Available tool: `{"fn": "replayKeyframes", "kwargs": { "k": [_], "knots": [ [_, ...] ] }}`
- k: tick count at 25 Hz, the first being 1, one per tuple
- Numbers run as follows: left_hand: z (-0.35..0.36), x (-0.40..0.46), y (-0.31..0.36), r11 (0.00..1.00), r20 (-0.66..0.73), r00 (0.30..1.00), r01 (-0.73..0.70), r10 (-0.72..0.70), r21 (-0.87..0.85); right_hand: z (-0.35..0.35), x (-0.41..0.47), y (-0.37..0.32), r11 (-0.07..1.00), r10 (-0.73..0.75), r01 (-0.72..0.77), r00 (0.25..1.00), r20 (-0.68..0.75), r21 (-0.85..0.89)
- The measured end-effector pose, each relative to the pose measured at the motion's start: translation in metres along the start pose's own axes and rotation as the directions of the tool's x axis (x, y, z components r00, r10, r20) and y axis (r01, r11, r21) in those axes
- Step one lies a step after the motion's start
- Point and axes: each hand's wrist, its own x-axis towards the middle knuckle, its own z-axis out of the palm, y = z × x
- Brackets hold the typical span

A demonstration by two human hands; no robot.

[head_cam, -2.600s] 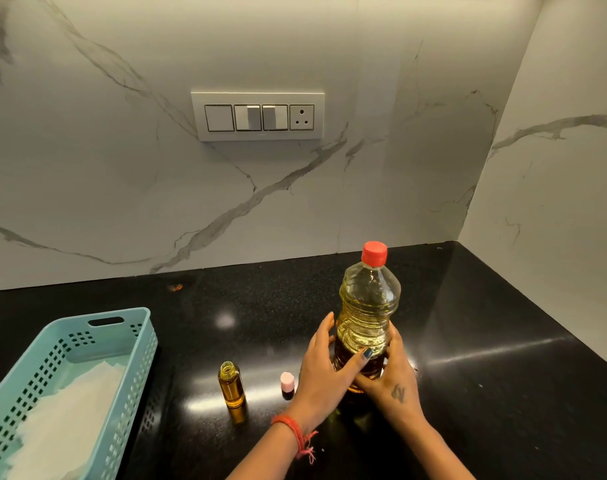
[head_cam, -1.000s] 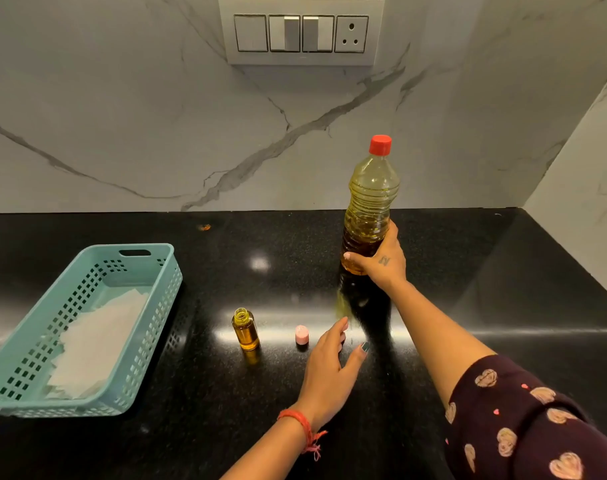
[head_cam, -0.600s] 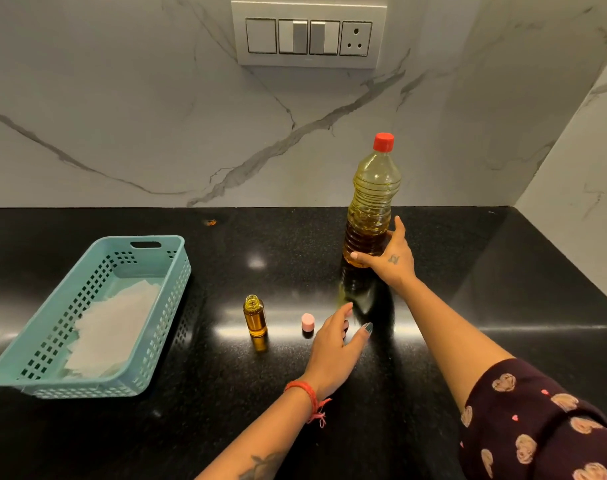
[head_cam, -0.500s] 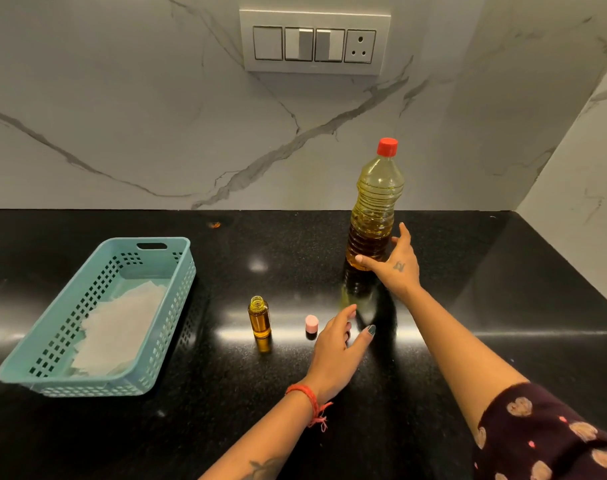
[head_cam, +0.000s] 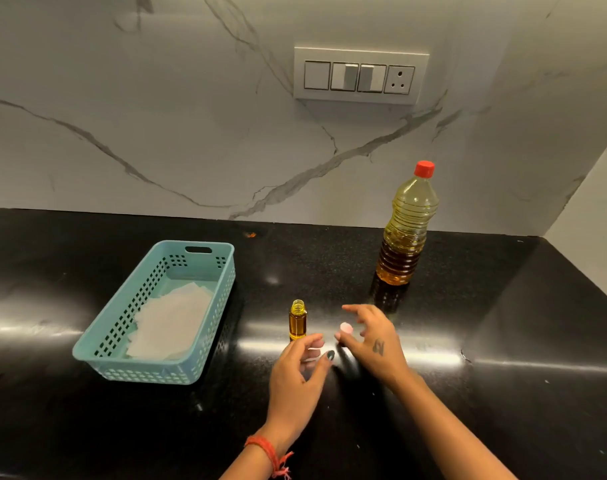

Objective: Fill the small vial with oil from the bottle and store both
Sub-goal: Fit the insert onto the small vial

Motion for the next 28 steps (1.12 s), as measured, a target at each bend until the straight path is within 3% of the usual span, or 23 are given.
{"fn": "replayKeyframes", "kwargs": {
  "k": [5,11,14,18,21,28],
  "knots": [
    [-0.021,0.008,-0.018,0.991,-0.145,0.989,0.046,-0.028,0.127,0.017,0.001,-0.002,0.971,-0.007,0.035,0.993,0.117,-0.238],
    [-0.020,0.041,-0.026,0.981,-0.064,0.995,0.082,-0.072,0.173,0.020,0.015,0.006,0.947,0.017,0.042,0.984,0.179,-0.319],
    [-0.019,0.055,-0.027,0.980,-0.030,0.996,0.083,-0.079,0.179,0.011,0.022,-0.006,0.967,0.007,0.033,0.988,0.154,-0.253],
    [-0.018,0.065,-0.029,0.983,0.003,0.997,0.082,-0.083,0.166,-0.011,0.037,-0.050,0.995,-0.098,0.100,0.993,0.065,-0.020],
    [-0.018,0.070,-0.034,0.987,0.021,0.996,0.077,-0.081,0.140,-0.020,0.048,-0.088,0.986,-0.169,0.169,0.966,0.198,0.016],
    [-0.017,0.074,-0.038,0.991,0.029,0.998,0.048,-0.052,0.123,-0.010,0.064,-0.107,0.933,-0.189,0.299,0.882,0.432,-0.202]
  ]
}}
